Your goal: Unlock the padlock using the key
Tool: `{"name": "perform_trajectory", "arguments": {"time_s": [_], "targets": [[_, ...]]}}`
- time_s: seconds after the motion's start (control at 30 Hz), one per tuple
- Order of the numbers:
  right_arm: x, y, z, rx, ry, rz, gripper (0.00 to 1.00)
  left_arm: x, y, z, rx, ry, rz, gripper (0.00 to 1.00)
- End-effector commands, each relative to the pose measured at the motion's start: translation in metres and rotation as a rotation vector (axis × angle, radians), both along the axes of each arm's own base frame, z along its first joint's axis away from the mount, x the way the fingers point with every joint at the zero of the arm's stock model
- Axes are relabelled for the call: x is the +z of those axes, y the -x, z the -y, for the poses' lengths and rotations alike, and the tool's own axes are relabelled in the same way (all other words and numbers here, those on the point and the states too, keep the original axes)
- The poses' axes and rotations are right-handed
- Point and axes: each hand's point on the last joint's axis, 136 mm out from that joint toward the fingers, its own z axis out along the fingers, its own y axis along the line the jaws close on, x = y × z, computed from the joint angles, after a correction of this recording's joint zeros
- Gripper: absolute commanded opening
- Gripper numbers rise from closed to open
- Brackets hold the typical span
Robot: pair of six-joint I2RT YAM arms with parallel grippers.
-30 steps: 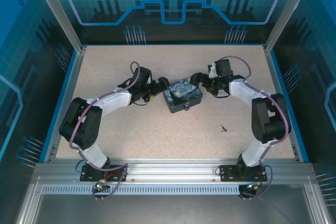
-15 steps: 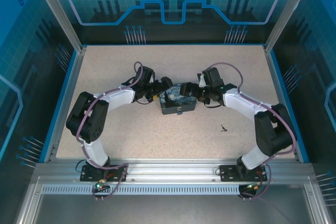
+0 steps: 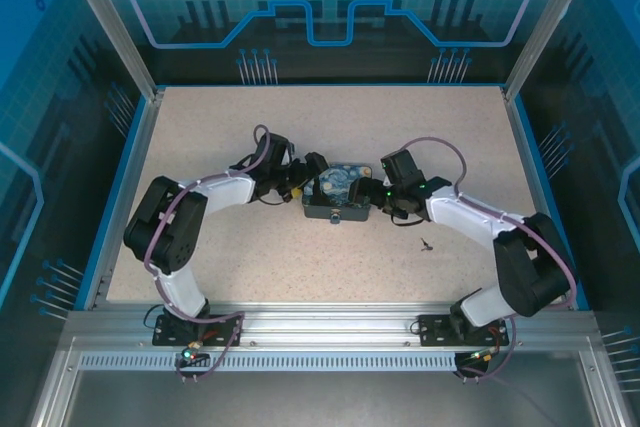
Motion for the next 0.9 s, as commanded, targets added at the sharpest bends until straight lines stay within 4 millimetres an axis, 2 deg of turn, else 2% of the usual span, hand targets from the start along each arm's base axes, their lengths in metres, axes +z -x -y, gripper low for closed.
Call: {"name": "perform_trajectory", "arguments": {"time_s": [0.0, 0.2, 0.23, 0.37, 0.5, 0.67, 0.77, 0.87], "targets": [[0.019, -0.003, 0.017, -0.048, 0.044, 0.046, 1.00, 0.024, 0.006, 0.004, 0.002, 0.066, 0.040, 0.99], [0.025, 0.001, 0.034, -0.086, 0.043, 0.025, 1.00, 0.029, 0.018, 0.006, 0.008, 0.094, 0.045, 0.99], [0.031, -0.002, 0.037, -0.101, 0.052, 0.032, 1.00, 0.029, 0.019, 0.007, 0.006, 0.098, 0.045, 0.99], [0.035, -0.002, 0.057, -0.168, 0.153, -0.018, 1.00, 0.030, 0.025, 0.014, -0.008, 0.105, 0.046, 0.99], [0.039, -0.001, 0.067, -0.136, 0.253, -0.044, 1.00, 0.031, 0.032, 0.020, -0.015, 0.112, 0.043, 0.99], [0.033, 0.004, 0.085, -0.155, 0.345, -0.058, 1.00, 0.032, 0.035, 0.020, -0.014, 0.108, 0.048, 0.99], [0.022, 0.013, 0.076, -0.088, 0.261, -0.082, 1.00, 0.033, 0.035, 0.016, -0.016, 0.076, 0.061, 0.99], [0.015, 0.025, 0.079, -0.103, 0.202, -0.097, 1.00, 0.039, 0.035, 0.007, -0.019, 0.015, 0.085, 0.99]]}}
